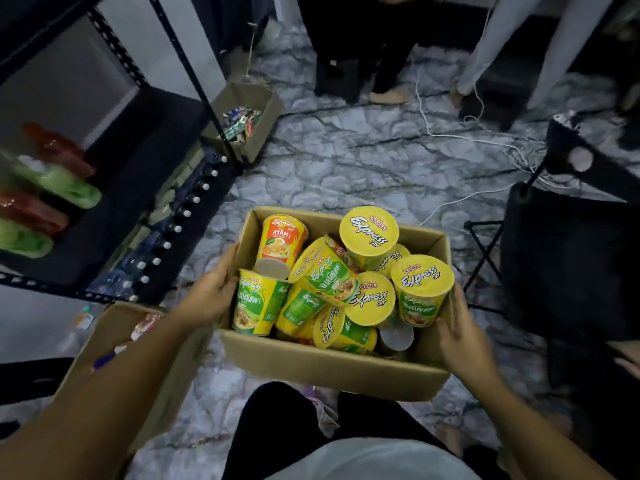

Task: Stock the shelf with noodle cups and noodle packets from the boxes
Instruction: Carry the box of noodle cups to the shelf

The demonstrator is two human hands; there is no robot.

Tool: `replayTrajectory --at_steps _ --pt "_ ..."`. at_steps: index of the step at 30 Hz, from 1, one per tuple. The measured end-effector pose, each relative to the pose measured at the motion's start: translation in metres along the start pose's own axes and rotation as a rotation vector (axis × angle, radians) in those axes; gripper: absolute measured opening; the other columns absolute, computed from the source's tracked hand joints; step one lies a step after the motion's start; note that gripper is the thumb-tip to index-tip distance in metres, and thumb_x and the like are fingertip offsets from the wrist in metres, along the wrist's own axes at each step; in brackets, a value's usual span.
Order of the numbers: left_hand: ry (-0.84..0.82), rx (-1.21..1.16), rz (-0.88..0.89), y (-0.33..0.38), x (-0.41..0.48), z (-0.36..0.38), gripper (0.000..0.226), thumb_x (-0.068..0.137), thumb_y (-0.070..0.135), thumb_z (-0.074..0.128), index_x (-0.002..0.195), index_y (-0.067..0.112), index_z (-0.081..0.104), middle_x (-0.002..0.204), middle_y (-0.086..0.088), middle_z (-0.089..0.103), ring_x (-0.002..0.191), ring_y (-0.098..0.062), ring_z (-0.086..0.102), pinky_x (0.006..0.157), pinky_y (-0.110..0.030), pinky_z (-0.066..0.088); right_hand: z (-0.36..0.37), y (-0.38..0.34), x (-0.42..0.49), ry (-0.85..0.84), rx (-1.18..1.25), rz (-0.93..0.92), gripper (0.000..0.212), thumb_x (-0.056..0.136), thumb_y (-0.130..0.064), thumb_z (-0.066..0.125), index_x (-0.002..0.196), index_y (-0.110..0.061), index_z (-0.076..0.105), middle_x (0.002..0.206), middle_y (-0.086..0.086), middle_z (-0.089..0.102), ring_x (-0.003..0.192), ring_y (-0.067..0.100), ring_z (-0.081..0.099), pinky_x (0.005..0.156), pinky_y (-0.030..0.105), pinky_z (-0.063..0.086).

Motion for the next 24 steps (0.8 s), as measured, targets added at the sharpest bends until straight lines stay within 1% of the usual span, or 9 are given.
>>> replayTrajectory --at_steps 3,5,8,12,16,18,20,22,24 --pt "-0.041 0.068 0.025 0.024 0.045 0.001 0.071 0.106 0.011 0.045 0.163 0.04 0.014 0.145 0.013 0.048 0.133 -0.011 0.048 0.107 -0.026 0.037 -0.013 0.01 0.008 0.067 0.024 0.031 0.092 0.098 -0.01 0.055 0.158 -0.052 -0.002 0.07 0.011 0.065 0.059 0.03 0.059 0.055 0.041 0.047" --pt "-0.069 0.091 0.034 0.026 0.065 -0.001 0.071 0.105 0.014 0.045 0.161 0.047 0.016 0.15 0.013 0.049 0.137 -0.014 0.049 0.113 -0.032 0.038 -0.016 0.014 0.014 0.084 0.027 0.044 0.092 0.097 -0.011 0.053 0.158 -0.052 -0.002 0.071 0.012 0.065 0.058 0.032 0.059 0.056 0.046 0.05" --pt "-0.159 0.052 0.132 0.044 0.105 0.004 0.072 0.105 0.009 0.044 0.158 0.05 0.019 0.156 0.019 0.044 0.143 -0.007 0.043 0.12 -0.038 0.033 -0.026 0.014 0.027 0.12 0.035 0.095 0.092 0.097 -0.012 0.053 0.157 -0.053 -0.004 0.069 0.012 0.064 0.055 0.032 0.058 0.055 0.048 0.051" --pt "-0.182 0.103 0.128 0.062 0.165 0.008 0.069 0.107 0.013 0.045 0.162 0.041 0.015 0.159 0.017 0.037 0.146 -0.007 0.037 0.121 -0.034 0.03 -0.031 0.015 0.054 0.173 0.035 0.169 0.095 0.098 -0.015 0.054 0.152 -0.061 -0.01 0.071 0.013 0.065 0.059 0.033 0.059 0.058 0.049 0.052" --pt "-0.245 0.131 0.187 0.07 0.228 0.007 0.071 0.106 0.019 0.044 0.161 0.049 0.01 0.162 0.015 0.035 0.148 -0.014 0.036 0.122 -0.043 0.033 -0.034 0.006 0.09 0.199 0.058 0.226 0.097 0.099 -0.015 0.054 0.147 -0.067 -0.012 0.069 0.011 0.064 0.06 0.032 0.06 0.059 0.048 0.051" --pt "-0.272 0.121 0.198 0.079 0.26 0.004 0.072 0.107 0.02 0.045 0.16 0.051 0.008 0.161 0.013 0.036 0.148 -0.018 0.038 0.12 -0.045 0.036 -0.039 -0.004 0.113 0.206 0.054 0.26 0.092 0.1 -0.015 0.054 0.154 -0.057 -0.007 0.077 0.017 0.067 0.065 0.034 0.062 0.063 0.05 0.053" --pt "-0.285 0.107 0.185 0.094 0.288 -0.001 0.071 0.108 0.02 0.044 0.161 0.05 0.008 0.159 0.007 0.041 0.145 -0.022 0.042 0.116 -0.043 0.039 -0.048 -0.012 0.14 0.206 0.054 0.289 0.086 0.101 -0.015 0.054 0.159 -0.048 -0.001 0.088 0.021 0.069 0.07 0.035 0.063 0.067 0.049 0.053" --pt "-0.3 0.124 0.177 0.108 0.311 -0.005 0.068 0.11 0.019 0.042 0.163 0.041 0.007 0.158 0.001 0.043 0.14 -0.024 0.048 0.106 -0.034 0.044 -0.055 -0.022 0.161 0.205 0.068 0.302 0.086 0.101 -0.016 0.053 0.159 -0.049 -0.001 0.091 0.018 0.069 0.071 0.033 0.064 0.066 0.048 0.054" --pt "-0.293 0.15 0.19 0.124 0.337 -0.012 0.067 0.11 0.019 0.042 0.164 0.036 0.005 0.156 -0.002 0.045 0.135 -0.026 0.052 0.095 -0.03 0.044 -0.063 -0.03 0.182 0.216 0.072 0.301 0.087 0.101 -0.017 0.053 0.157 -0.052 -0.004 0.086 0.015 0.07 0.067 0.032 0.064 0.064 0.048 0.055"
Point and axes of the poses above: each hand's wrist, its own x-axis towards the middle knuckle, its own z-axis out of the palm, y = z × x, the point moved 3 cm from there along x, towards the middle knuckle
